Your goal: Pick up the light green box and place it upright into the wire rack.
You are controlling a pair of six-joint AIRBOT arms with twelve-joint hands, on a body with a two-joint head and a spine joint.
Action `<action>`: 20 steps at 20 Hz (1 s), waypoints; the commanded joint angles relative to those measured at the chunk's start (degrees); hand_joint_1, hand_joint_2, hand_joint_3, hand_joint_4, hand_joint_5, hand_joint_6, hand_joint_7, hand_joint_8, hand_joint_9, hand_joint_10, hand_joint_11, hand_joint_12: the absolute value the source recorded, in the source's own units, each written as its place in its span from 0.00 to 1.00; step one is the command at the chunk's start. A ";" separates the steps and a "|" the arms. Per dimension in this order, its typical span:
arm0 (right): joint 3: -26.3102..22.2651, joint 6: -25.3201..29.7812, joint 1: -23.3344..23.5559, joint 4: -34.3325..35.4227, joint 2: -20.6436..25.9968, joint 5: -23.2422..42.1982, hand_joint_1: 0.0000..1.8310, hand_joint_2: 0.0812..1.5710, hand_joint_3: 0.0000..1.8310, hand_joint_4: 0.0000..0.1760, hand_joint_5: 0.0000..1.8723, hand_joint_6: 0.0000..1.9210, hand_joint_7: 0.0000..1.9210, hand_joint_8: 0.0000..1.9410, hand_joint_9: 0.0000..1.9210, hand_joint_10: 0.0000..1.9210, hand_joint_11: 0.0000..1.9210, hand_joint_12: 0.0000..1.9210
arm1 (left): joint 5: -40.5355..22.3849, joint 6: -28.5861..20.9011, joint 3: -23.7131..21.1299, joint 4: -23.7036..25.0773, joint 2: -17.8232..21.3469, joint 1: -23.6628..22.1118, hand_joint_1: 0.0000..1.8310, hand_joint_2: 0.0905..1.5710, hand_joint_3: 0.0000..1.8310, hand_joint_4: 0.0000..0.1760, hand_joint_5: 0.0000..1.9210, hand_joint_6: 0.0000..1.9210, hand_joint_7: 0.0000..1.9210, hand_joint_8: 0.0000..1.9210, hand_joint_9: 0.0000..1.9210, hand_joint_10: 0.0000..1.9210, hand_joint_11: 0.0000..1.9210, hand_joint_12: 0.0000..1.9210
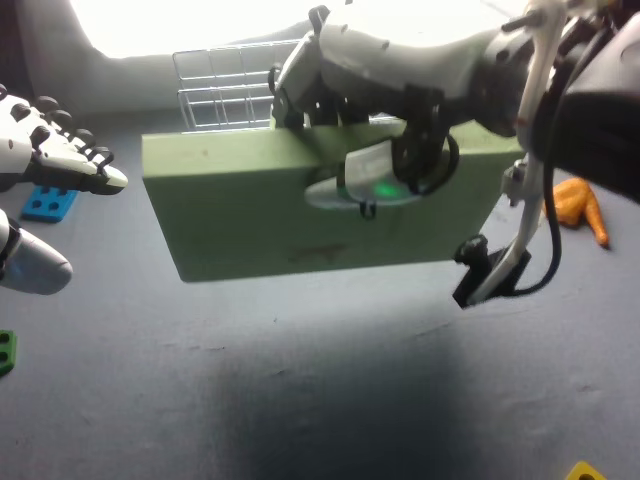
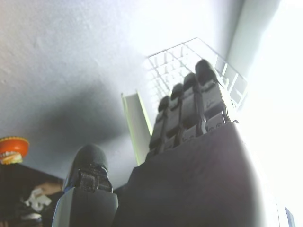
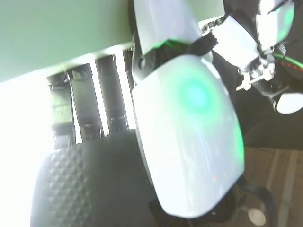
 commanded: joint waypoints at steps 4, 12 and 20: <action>-0.32 -0.36 3.07 -2.59 0.49 0.80 0.67 0.73 0.00 0.00 0.50 0.48 0.45 0.71 0.37 0.74 0.29 0.95 | 4.19 0.03 0.13 0.51 -0.07 -0.47 0.00 0.77 0.00 0.13 0.05 0.01 0.07 0.00 0.07 0.01 0.00 0.28; 1.32 -1.02 6.51 -7.34 -0.45 0.42 0.68 0.71 0.00 0.00 0.54 0.42 0.47 0.69 0.39 0.76 0.29 0.94 | 4.19 0.04 0.59 0.51 -0.18 -0.51 0.01 0.78 0.00 0.00 0.06 0.00 0.08 0.00 0.08 0.00 0.00 0.16; 6.75 4.54 5.69 -15.85 -3.16 3.10 0.67 0.71 0.00 0.00 0.52 0.46 0.49 0.65 0.42 0.70 0.31 0.90 | 4.19 0.04 1.98 0.51 -0.29 0.31 0.04 0.78 0.00 0.00 0.05 0.00 0.05 0.00 0.02 0.00 0.00 0.04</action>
